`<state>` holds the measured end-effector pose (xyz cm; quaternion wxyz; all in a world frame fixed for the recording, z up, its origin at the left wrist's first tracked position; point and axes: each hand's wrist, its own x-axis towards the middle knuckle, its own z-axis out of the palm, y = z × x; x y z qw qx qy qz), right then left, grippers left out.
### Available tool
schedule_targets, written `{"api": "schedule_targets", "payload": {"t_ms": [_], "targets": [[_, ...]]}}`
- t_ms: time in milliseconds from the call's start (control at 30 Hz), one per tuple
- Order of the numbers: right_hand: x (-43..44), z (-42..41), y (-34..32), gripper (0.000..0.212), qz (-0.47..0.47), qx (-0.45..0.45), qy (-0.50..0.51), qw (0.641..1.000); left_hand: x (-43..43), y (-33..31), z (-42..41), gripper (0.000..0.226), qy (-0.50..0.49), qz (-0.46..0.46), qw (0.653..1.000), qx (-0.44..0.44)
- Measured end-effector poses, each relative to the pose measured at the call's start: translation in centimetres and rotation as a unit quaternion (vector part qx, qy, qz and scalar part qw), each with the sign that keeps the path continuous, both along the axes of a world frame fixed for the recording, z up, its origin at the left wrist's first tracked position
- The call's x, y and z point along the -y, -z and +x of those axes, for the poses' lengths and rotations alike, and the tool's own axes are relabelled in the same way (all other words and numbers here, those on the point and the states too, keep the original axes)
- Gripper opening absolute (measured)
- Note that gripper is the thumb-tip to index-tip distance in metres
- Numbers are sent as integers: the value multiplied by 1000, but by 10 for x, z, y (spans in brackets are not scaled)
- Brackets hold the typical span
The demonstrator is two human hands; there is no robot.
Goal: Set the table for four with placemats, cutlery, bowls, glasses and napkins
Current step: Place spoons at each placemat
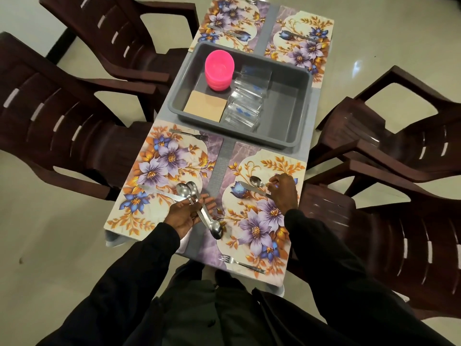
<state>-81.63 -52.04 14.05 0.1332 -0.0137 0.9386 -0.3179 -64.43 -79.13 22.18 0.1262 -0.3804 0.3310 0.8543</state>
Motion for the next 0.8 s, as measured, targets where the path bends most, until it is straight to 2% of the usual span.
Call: {"api": "schedule_targets", "payload": {"t_ms": [67, 133, 233, 300, 467, 567, 800], "targets": [[8, 11, -17, 9, -43, -29, 22, 998, 4, 0, 2, 43, 5, 5, 1000, -7], [25, 31, -39, 14, -112, -21, 23, 993, 8, 1, 6, 46, 11, 10, 1000, -18], [59, 72, -69, 6, -225, 81, -33, 970, 16, 0, 7, 46, 28, 13, 999, -25], [84, 96, -82, 3, -262, 127, -66, 954, 21, -3, 7, 42, 39, 5, 999, -24], [142, 125, -90, 5, -289, 124, -53, 948, 41, -11, 9, 41, 47, -10, 999, -22], [170, 137, -89, 11, -282, 138, -17, 949, 63, -14, 16, 30, 62, -10, 998, -21], [248, 182, -90, 6, -279, 154, 27, 947, 137, -16, 49, 28, 123, -10, 992, -8]]}}
